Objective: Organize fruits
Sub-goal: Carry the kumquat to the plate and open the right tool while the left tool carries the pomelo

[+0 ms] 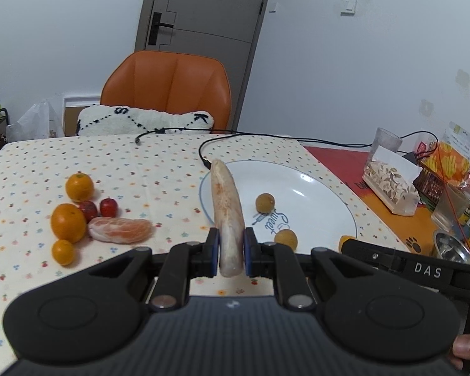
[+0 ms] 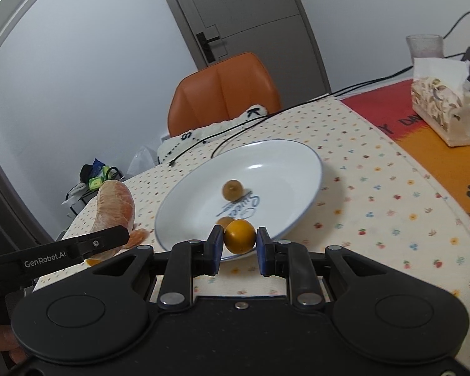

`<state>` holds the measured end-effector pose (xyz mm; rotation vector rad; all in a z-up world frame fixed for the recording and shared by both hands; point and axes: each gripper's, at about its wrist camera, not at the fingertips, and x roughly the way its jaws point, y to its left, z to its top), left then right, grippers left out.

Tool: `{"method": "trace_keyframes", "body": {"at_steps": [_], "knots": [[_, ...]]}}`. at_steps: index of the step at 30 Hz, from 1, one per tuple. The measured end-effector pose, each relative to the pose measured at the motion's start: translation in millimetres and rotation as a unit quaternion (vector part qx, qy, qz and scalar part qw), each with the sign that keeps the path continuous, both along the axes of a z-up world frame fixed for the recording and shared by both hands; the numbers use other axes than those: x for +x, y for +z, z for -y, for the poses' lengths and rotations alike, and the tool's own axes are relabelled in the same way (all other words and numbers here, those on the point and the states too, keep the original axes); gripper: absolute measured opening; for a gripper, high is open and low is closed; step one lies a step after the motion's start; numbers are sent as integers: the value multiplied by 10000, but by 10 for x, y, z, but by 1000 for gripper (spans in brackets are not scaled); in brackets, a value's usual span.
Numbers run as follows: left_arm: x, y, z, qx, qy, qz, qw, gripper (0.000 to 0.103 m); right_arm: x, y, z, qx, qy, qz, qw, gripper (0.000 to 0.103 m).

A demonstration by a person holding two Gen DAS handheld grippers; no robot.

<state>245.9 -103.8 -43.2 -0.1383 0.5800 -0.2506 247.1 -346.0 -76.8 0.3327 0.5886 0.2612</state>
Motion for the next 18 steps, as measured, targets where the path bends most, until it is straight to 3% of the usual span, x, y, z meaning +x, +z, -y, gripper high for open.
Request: {"method": "trace_keyframes", "body": {"at_steps": [18], "knots": [[409,-134,295,158,-139,-140,9997,14,284,-63,21,-27,50,76,10000,21]]}}
